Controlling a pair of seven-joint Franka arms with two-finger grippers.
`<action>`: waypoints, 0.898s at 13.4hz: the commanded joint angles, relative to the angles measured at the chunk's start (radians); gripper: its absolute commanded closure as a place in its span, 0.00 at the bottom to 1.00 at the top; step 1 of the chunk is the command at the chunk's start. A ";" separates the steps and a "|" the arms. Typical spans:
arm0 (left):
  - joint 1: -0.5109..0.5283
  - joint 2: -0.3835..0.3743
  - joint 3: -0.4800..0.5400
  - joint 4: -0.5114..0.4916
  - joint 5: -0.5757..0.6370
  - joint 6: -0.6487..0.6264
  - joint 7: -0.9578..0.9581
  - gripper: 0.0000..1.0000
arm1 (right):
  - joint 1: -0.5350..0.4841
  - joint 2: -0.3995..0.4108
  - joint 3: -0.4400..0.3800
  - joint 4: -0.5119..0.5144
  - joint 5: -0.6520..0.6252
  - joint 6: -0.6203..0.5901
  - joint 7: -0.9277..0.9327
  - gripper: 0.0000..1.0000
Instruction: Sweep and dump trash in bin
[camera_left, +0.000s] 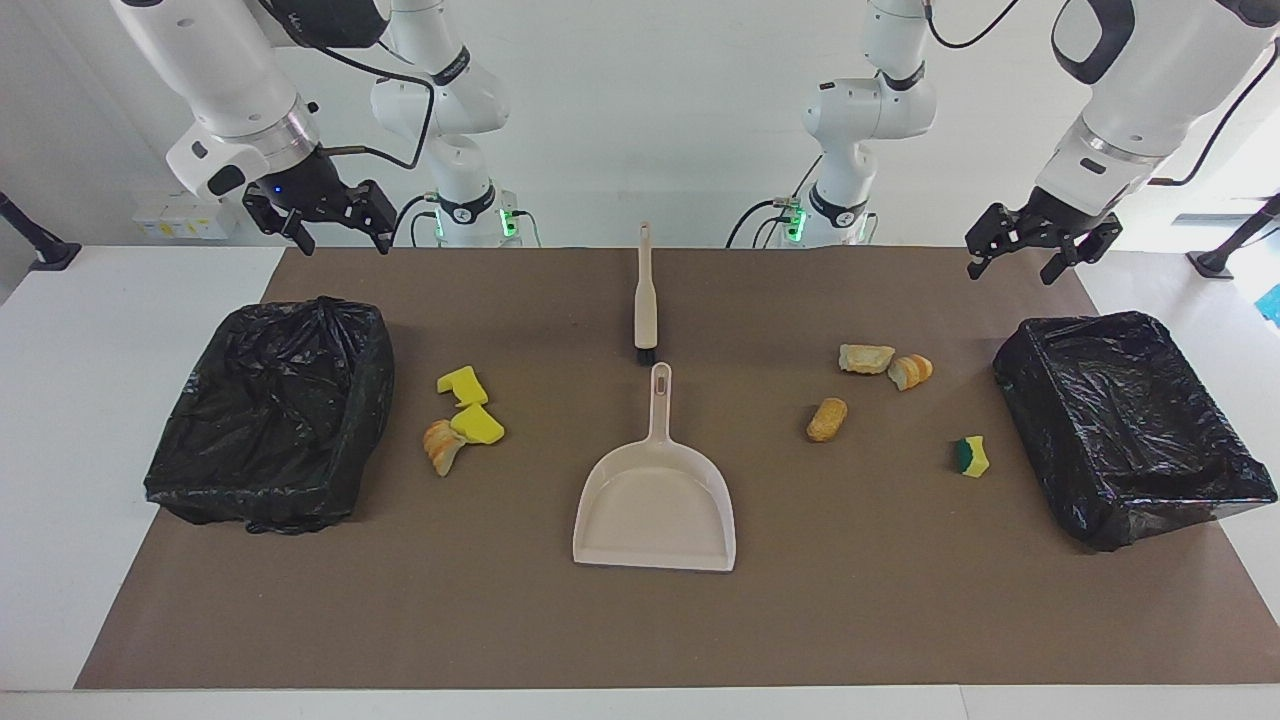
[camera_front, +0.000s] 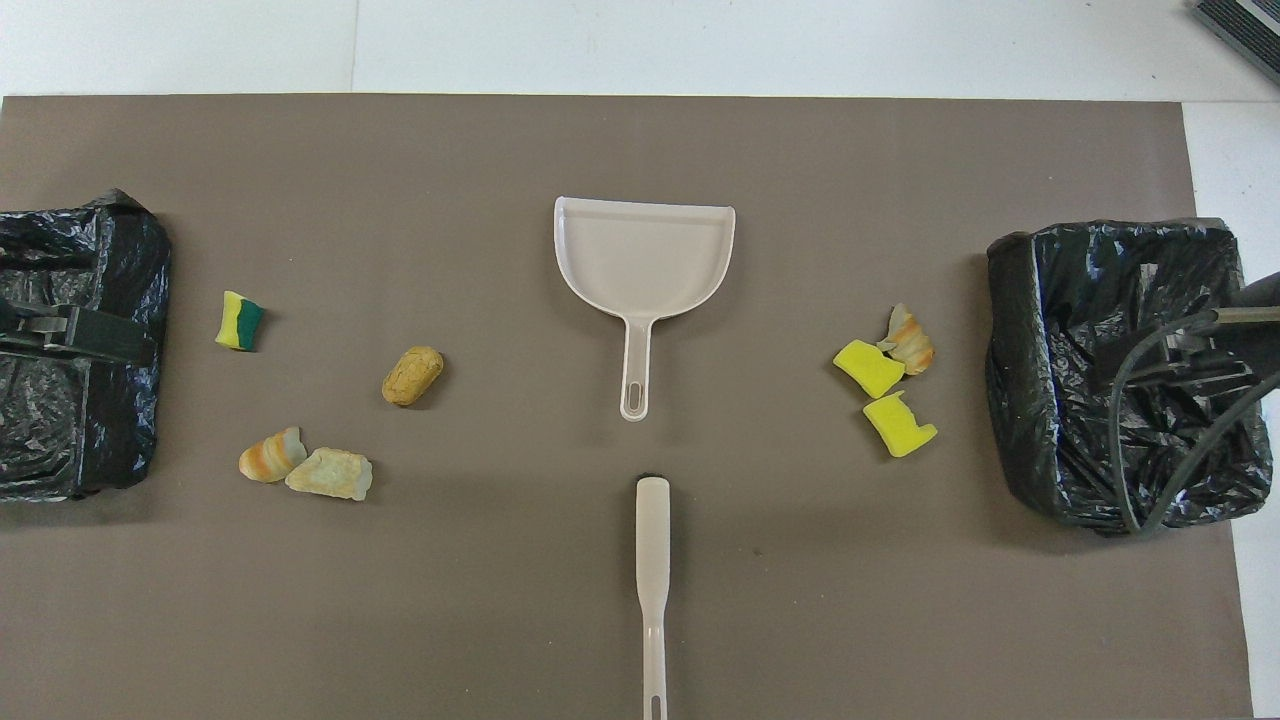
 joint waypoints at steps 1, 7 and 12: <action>-0.011 -0.032 -0.003 -0.058 0.007 0.028 -0.001 0.00 | -0.010 -0.003 0.005 0.005 0.004 -0.011 -0.020 0.00; -0.052 -0.054 -0.016 -0.177 0.004 0.138 -0.003 0.00 | -0.010 -0.003 0.005 0.005 0.004 -0.012 -0.020 0.00; -0.137 -0.052 -0.016 -0.295 0.004 0.268 -0.020 0.00 | -0.010 -0.003 0.005 0.005 0.004 -0.011 -0.020 0.00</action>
